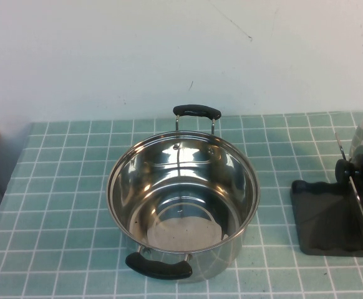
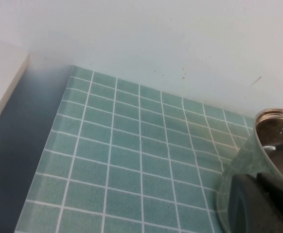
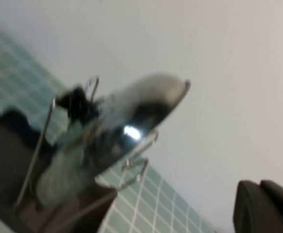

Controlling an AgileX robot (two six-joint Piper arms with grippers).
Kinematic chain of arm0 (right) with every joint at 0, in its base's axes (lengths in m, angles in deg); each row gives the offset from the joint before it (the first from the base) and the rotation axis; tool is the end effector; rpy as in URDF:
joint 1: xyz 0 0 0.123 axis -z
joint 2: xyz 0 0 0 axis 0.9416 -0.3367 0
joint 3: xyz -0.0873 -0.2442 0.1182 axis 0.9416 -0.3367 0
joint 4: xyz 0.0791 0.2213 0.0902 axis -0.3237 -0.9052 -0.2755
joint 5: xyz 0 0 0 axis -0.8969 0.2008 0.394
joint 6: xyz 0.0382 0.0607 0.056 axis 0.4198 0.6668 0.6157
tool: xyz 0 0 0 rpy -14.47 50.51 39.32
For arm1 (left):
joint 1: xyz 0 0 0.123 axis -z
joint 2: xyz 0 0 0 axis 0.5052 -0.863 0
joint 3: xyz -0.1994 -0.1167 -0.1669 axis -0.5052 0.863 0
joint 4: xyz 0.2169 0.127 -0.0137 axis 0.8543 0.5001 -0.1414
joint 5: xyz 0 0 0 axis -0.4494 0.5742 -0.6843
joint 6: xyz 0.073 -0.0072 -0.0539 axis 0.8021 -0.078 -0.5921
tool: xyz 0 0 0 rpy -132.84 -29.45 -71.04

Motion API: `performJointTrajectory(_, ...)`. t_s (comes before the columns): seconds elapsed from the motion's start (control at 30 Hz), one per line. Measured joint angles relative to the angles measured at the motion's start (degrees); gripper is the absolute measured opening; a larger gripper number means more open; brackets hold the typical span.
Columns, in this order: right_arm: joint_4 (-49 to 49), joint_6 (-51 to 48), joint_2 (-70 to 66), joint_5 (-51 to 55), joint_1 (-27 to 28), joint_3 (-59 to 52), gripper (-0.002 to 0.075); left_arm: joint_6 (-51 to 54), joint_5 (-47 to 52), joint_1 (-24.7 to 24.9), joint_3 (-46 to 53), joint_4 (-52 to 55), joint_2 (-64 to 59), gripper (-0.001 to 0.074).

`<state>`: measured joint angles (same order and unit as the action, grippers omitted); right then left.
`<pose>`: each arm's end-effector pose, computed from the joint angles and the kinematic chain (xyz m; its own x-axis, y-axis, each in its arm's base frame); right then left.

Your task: Put pot lid on rack

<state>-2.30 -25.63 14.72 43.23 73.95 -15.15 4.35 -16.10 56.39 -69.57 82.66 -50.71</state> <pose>0.0456 0.0101 0.2579 0.0375 -0.6657 -0.7452 -0.0732 0.7419 -0.6665 0.0586 0.0004 0.2478 -0.2310 -0.4105 -0.8821 0.0639 0.8983 -0.4348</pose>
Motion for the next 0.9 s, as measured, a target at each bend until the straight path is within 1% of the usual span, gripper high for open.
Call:
performJointTrajectory(0.07, 13.75, 4.50, 1.87, 1.70, 0.00, -2.50, -0.0001, 0.00, 0.00, 0.00, 0.00, 0.00, 0.00, -0.0001)
performJointTrajectory(0.1, 17.24, 8.04, 2.22, 2.70, 0.00, -3.09, -0.0001, 0.00, 0.00, 0.00, 0.00, 0.00, 0.00, -0.0001)
performJointTrajectory(0.17, 21.96, 19.41, 2.63, 5.26, 0.00, -4.94, -0.0001, 0.00, 0.00, 0.00, 0.00, 0.00, 0.00, -0.0002)
performJointTrajectory(0.33, 24.10, 39.72, 2.75, 5.56, 0.00, -8.42, -0.0001, 0.00, 0.00, 0.00, 0.00, 0.00, 0.00, -0.0001)
performJointTrajectory(0.47, 25.81, 52.30, 2.75, 5.44, -2.30, -10.84, -0.0001, 0.00, 0.10, 0.00, 0.00, 0.10, 0.00, -0.0001)
performJointTrajectory(0.67, 33.81, 65.57, 2.75, 0.90, -5.75, -13.80, -0.0001, 0.00, 0.10, 0.00, 0.00, 0.10, 0.00, -0.0002)
performJointTrajectory(0.9, 40.83, 73.62, 2.75, 1.11, -5.34, -13.93, -0.0001, 0.00, 0.12, 0.00, 0.00, 0.10, 0.00, -0.0002)
